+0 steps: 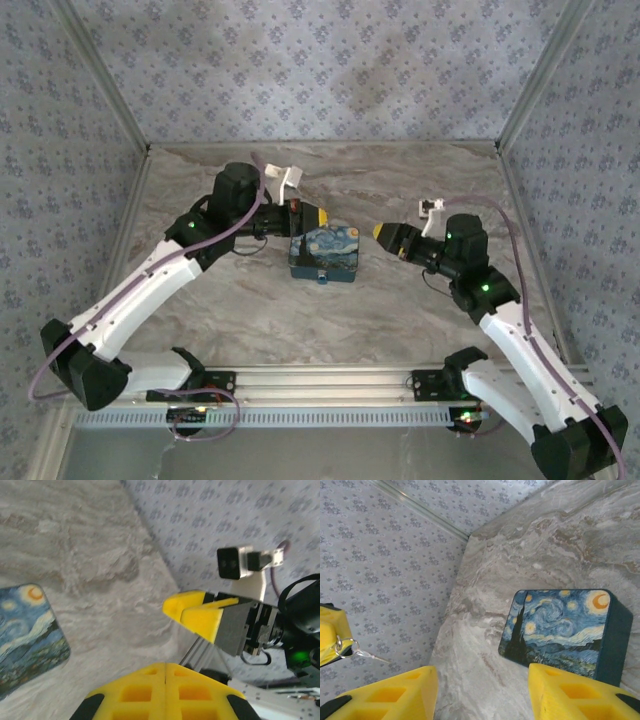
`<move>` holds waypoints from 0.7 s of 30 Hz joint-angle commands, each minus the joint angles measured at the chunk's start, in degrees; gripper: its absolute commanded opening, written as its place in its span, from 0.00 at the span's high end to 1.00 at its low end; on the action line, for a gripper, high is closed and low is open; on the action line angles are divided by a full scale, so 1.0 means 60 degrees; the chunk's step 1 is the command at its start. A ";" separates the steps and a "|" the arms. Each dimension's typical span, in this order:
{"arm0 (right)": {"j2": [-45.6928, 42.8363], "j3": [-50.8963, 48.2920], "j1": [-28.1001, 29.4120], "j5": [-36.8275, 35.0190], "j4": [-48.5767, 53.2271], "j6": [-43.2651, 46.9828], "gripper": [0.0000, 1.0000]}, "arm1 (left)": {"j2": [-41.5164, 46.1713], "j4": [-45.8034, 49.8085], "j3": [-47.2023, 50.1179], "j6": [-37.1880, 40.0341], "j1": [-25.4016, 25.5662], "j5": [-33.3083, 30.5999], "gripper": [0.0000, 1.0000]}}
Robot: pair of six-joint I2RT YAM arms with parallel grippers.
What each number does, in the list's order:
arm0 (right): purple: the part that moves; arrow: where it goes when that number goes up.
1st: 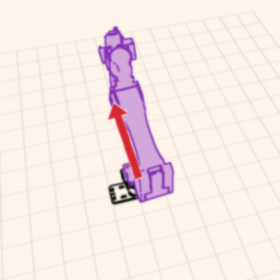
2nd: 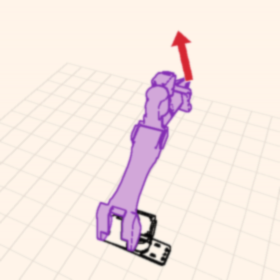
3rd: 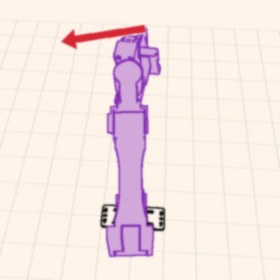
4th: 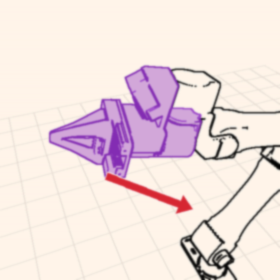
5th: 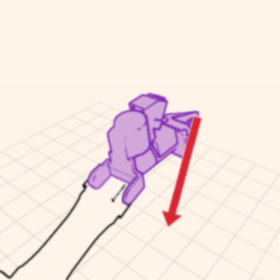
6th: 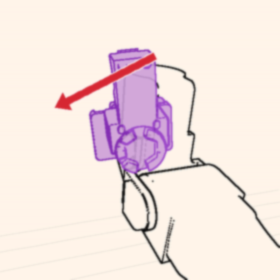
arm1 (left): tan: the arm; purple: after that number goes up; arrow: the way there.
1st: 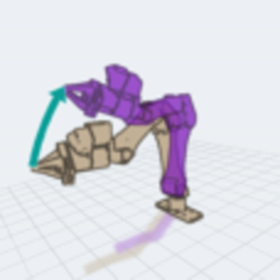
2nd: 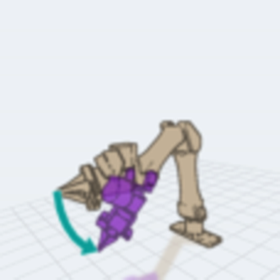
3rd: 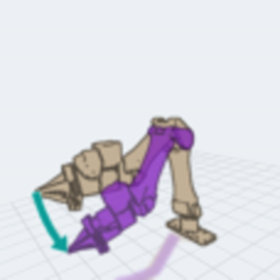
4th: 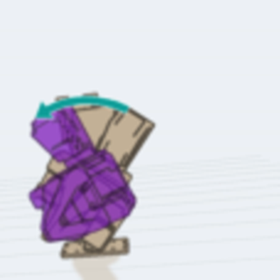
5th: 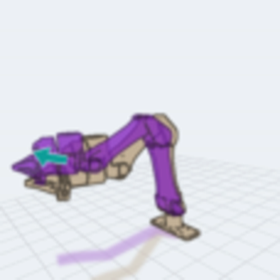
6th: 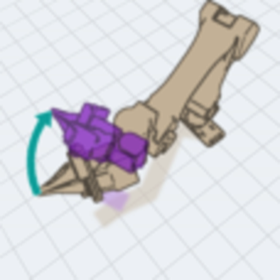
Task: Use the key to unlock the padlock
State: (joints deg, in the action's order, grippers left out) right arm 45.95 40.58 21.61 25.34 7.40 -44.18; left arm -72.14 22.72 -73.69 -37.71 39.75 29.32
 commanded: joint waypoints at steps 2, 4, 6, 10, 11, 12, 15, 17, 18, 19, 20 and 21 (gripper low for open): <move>-0.0520 -0.0790 0.0499 -0.0888 -0.1936 0.0606 0.40 | -0.0600 0.2477 -0.0974 0.1591 0.0050 0.0183 1.00; -0.0551 -0.0974 0.0847 -0.1161 -0.2186 0.0805 0.35 | -0.0852 0.2648 -0.1242 0.1753 0.0067 0.0247 1.00; -0.0303 -0.0963 0.0833 -0.0660 -0.2239 0.0606 0.32 | -0.1041 0.2644 -0.1375 0.1774 0.0092 0.0362 1.00; 0.0370 -0.1501 0.0703 0.0759 -0.4460 -0.0263 0.41 | -0.1292 0.2506 -0.1577 0.1681 0.0090 0.0523 1.00; 0.0504 -0.1709 0.0716 0.0895 -0.5149 -0.0473 0.45 | -0.1341 0.2419 -0.1605 0.1612 0.0105 0.0605 1.00; 0.0604 -0.1847 0.0718 0.0931 -0.5661 -0.0658 0.46 | -0.1372 0.2309 -0.1605 0.1546 0.0104 0.0699 1.00; 0.0732 -0.1995 0.0748 0.1092 -0.6609 -0.0850 0.50 | -0.1361 0.2141 -0.1598 0.1427 0.0181 0.0842 1.00; 0.0798 -0.1927 0.0817 0.1211 -0.6892 -0.0821 0.50 | -0.1320 0.1967 -0.1528 0.1319 0.0226 0.0999 1.00; 0.0853 -0.1864 0.0884 0.1316 -0.7059 -0.0819 0.50 | -0.1289 0.1820 -0.1464 0.1246 0.0252 0.1077 1.00; 0.0910 -0.1808 0.0935 0.1387 -0.7163 -0.0810 0.49 | -0.1256 0.1667 -0.1375 0.1159 0.0271 0.1162 1.00; 0.1016 -0.1744 0.1007 0.1489 -0.7315 -0.0810 0.47 | -0.1201 0.1468 -0.1283 0.1045 0.0287 0.1280 1.00; 0.1119 -0.1678 0.1092 0.1571 -0.7456 -0.0825 0.46 | -0.1154 0.1286 -0.1202 0.0927 0.0304 0.1370 1.00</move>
State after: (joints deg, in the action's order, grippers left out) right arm 51.81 28.71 27.14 31.75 -30.33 -48.40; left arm -80.38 34.41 -81.06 -30.52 41.06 34.39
